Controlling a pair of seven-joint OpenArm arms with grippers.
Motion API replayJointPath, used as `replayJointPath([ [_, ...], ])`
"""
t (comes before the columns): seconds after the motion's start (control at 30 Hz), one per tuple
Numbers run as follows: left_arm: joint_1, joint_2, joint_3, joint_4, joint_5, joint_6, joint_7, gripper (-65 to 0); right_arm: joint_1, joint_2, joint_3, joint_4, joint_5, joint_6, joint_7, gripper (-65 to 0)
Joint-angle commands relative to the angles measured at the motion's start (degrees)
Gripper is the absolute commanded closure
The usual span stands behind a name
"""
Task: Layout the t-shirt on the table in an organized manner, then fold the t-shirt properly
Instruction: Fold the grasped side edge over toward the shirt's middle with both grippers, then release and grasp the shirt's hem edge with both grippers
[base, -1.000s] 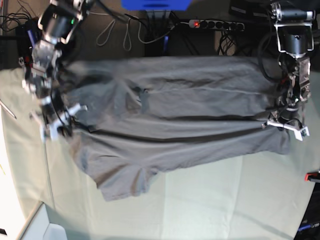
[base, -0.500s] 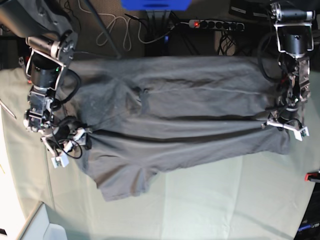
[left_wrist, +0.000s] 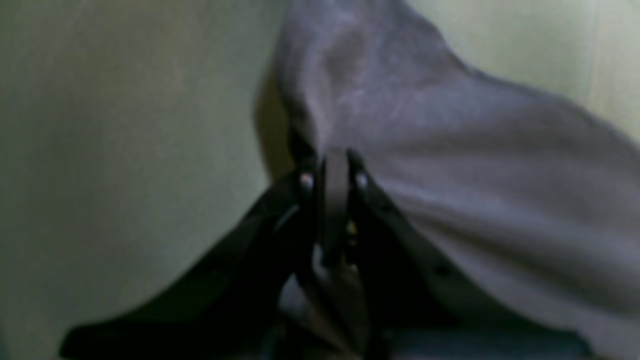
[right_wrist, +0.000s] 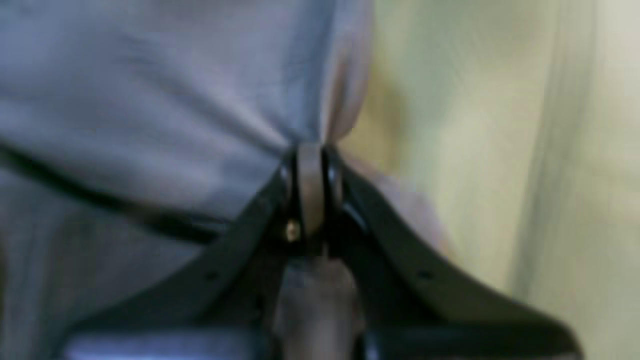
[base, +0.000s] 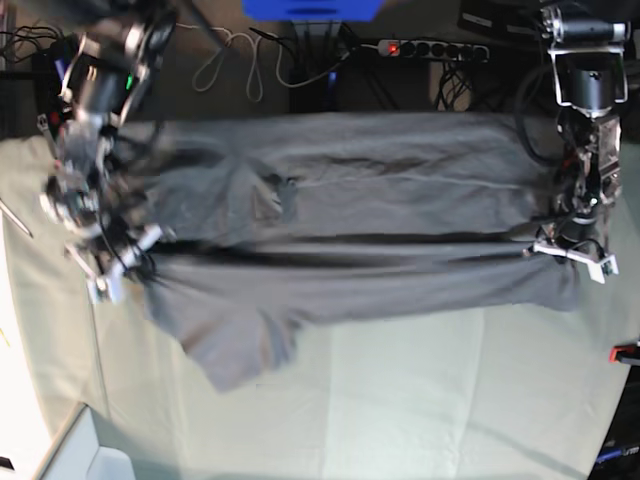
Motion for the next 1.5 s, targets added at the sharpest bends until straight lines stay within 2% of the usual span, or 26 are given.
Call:
replayJointPath([
  [0.0, -0.93, -1.07, -0.35, 0.87, 0.03, 0.21, -1.12, 0.0, -0.04, -0.83, 0.46, 4.73, 0.97, 0.17, 1.59, 0.0],
  [0.1, -0.93, -1.07, -0.35, 0.87, 0.03, 0.21, -1.12, 0.0, -4.69, -3.3, 0.9, 12.47, 0.97, 0.17, 1.68, 0.0],
  [0.2, -0.75, -1.07, -0.35, 0.87, -0.05, 0.21, -1.12, 0.0, -6.36, -4.09, 0.64, 13.08, 0.97, 0.17, 1.68, 0.0],
  [0.5, 3.12, -1.07, 0.09, 6.93, 0.39, 0.65, -1.03, -0.9, -10.32, -4.09, 0.46, 13.08, 0.97, 0.17, 1.5, 0.0],
  [0.53, 3.73, -1.07, 0.18, 8.08, 0.39, 0.65, -1.03, -3.3, -10.32, -4.09, 0.46, 13.08, 0.97, 0.17, 1.42, -0.2],
  [0.6, 4.61, -1.07, -0.09, 9.66, 0.3, 0.73, -1.03, -11.8, -10.41, -4.09, 0.46, 13.17, 0.97, 0.17, 1.42, -5.2],
  [0.67, 5.49, -0.98, -0.26, 10.45, 0.03, 0.73, -1.03, -22.2, -11.11, -4.0, 0.73, 14.31, 0.88, 0.17, 1.33, -11.9],
  [0.77, 7.69, -0.98, -0.35, 13.18, -0.05, 0.56, -1.03, -32.9, -13.31, -4.0, 0.55, 19.15, 0.88, 0.17, 1.59, -22.1],
  [0.9, 9.36, -1.07, -1.05, 17.22, -0.05, 0.73, -1.47, -38.2, -14.28, -5.23, 0.64, 26.18, 1.05, 0.17, 1.59, -31.1],
  [1.0, 8.57, -0.98, -5.19, 18.28, -0.05, 0.65, -1.2, -38.1, -13.66, -5.67, 0.46, 27.5, 1.05, 0.17, 1.59, -32.3],
  [1.07, 5.05, -0.98, -6.07, 17.84, 0.39, 0.56, -1.12, -38.1, -11.55, -5.76, -0.24, 27.32, 1.05, 0.17, 1.24, -32.4],
  [1.33, -11.21, -0.98, -5.71, -2.56, 0.56, 0.29, -1.2, -38.1, -6.8, -5.58, -1.03, 20.91, 0.79, 0.17, 1.24, -32.5],
  [1.47, -19.04, -1.51, -0.44, -16.36, 0.56, 0.29, -1.73, -38.4, -6.19, -5.49, -1.03, 19.94, 0.7, 0.17, 1.24, -32.5],
])
